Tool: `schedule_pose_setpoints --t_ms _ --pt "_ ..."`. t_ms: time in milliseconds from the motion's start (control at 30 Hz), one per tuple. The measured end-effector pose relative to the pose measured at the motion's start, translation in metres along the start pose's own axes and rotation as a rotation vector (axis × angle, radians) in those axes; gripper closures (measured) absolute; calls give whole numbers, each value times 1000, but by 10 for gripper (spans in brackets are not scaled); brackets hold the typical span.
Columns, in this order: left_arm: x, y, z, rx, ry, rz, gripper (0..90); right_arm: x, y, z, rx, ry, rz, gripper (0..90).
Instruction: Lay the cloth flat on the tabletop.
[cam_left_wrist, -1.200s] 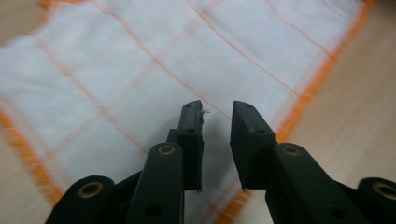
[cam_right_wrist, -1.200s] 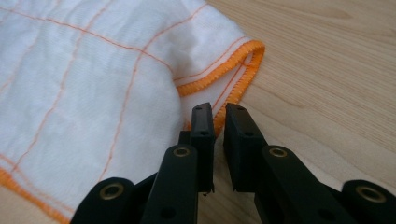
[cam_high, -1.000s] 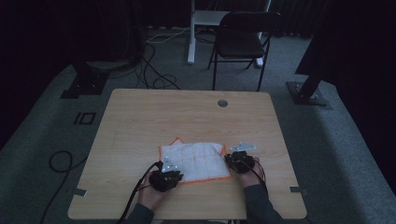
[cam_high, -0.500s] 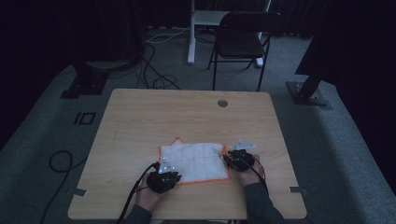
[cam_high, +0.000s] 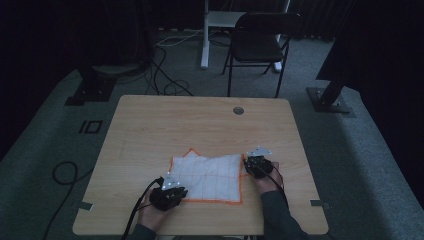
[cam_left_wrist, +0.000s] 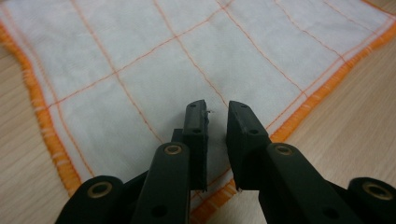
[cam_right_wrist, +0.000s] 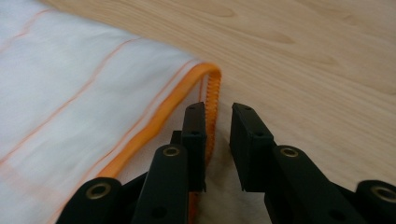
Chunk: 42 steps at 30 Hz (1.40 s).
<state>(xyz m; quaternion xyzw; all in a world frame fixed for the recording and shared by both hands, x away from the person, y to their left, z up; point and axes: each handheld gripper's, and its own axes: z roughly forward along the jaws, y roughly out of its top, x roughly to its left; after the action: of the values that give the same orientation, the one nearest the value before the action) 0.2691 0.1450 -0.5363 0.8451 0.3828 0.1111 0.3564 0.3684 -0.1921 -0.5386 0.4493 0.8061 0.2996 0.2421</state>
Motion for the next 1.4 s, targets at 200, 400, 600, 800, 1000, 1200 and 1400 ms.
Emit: schedule_pose_setpoints --t_ms 200,400,600,800,1000,1200,1400 --pt "0 -6 -7 7 8 6 790 -5 0 2 4 -47 -9 775" --pt "0 -6 -8 15 14 11 790 -11 -1 2 0 -62 1 774" --pt "1 -3 -8 26 15 5 771 -11 -1 2 0 -61 14 770" --pt "8 14 -8 -2 45 6 757 -14 0 -8 -28 -40 46 760" --pt "23 38 -2 -37 56 -15 732 -19 6 -16 -60 -10 81 748" --pt "36 64 13 -40 78 -21 692 -15 12 -18 -75 5 76 736" --pt "46 89 28 -46 98 -35 681 -11 14 -17 -77 14 67 733"
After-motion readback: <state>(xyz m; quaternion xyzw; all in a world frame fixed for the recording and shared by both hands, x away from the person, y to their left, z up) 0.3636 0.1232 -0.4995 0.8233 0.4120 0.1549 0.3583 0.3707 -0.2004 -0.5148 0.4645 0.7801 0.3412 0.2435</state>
